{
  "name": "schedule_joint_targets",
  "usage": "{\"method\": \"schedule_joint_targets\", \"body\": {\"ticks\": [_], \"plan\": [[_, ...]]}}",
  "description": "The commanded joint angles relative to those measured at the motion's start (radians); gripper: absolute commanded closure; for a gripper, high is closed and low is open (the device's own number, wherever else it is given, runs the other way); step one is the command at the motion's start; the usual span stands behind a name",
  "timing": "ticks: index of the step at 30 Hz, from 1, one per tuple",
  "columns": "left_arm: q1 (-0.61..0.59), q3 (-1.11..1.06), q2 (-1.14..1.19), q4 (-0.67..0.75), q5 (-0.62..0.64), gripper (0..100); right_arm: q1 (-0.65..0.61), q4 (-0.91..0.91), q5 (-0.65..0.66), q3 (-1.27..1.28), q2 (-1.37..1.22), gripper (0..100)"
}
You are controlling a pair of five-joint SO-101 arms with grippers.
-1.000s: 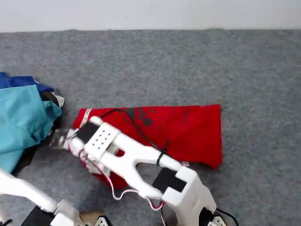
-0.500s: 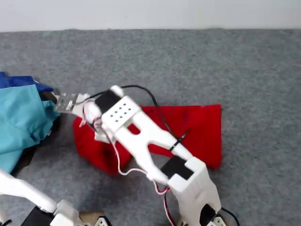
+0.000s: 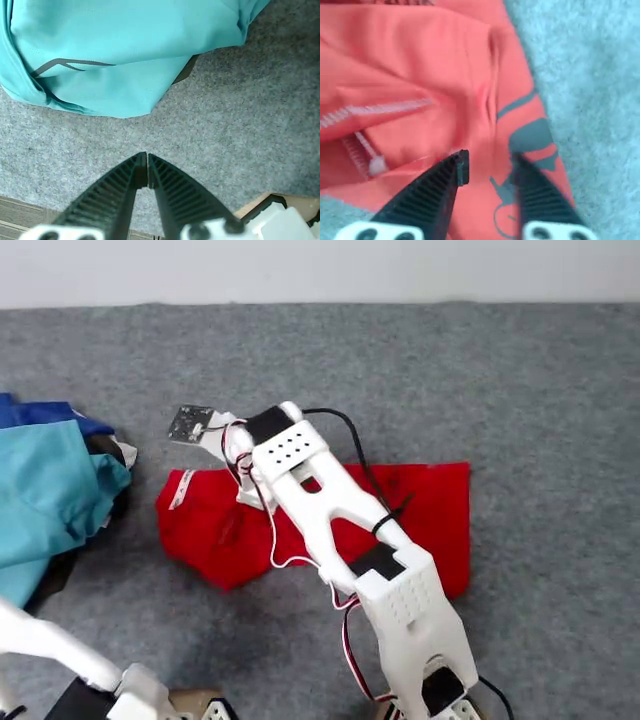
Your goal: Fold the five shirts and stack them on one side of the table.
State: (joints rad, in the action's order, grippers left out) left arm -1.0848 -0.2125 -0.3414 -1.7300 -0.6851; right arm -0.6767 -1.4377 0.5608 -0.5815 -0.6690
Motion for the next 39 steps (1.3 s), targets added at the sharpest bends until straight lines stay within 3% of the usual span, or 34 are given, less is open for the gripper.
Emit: {"method": "schedule_joint_targets", "body": {"ticks": [1,12,18,24,39], "plan": [[0.009,0.033,-0.032,-0.021,0.003,98,0.035,0.002,-0.094,-0.051,0.021,71.9],[0.009,0.033,-0.031,-0.021,0.003,98,-0.053,-0.361,-0.089,-0.184,0.124,83.3],[0.009,0.033,-0.031,-0.021,0.003,98,-0.159,-0.36,-0.086,-0.08,0.254,82.3],[0.009,0.033,-0.031,-0.021,0.003,98,-0.288,-0.357,-0.086,0.072,0.352,72.5],[0.008,0.033,-0.031,-0.021,0.003,98,-0.394,-0.28,-0.048,0.084,0.18,72.5]]}}
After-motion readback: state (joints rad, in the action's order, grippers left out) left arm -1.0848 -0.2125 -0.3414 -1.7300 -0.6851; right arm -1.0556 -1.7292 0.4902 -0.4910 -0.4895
